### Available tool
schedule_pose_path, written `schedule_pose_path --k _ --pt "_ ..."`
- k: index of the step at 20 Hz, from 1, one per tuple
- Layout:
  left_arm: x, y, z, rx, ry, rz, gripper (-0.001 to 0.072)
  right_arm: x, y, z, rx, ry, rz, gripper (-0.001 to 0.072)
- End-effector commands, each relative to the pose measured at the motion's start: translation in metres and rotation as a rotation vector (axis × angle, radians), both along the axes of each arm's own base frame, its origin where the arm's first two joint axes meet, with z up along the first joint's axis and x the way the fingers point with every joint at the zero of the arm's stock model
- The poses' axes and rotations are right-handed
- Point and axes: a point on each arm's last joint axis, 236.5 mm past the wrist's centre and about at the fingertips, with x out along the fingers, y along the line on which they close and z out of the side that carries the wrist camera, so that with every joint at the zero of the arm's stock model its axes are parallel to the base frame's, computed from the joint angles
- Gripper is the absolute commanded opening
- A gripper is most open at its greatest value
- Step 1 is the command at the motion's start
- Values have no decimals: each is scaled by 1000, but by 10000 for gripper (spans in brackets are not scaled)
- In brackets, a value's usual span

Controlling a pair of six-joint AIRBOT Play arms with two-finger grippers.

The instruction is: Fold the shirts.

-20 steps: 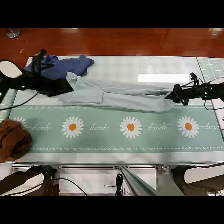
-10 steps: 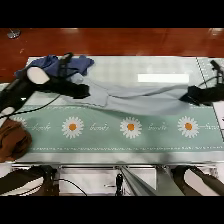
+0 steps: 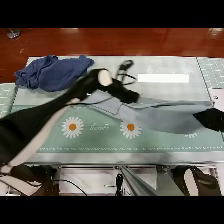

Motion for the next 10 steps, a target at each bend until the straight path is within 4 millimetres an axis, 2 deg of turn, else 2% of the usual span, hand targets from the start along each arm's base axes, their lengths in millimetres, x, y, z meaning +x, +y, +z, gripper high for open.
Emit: schedule_pose_path --k 1,3,5,7,9,10 --pt "-48 -70 -13 -67 101 -80 15 -8 14 9 44 -30 10 28" --pt "-80 -86 -25 -61 146 -132 15 -3 15 14 51 -57 9 28" --pt "-113 -94 -40 -24 173 -198 15 2 13 16 47 -75 3 28" --pt "-132 -95 -46 -1 194 -245 15 6 18 14 74 -63 27 28" --pt "-123 -88 -34 -4 188 -279 15 13 26 12 112 -52 72 28" --pt "-107 -80 -23 -9 191 -270 16 16 30 10 130 -44 92 28"
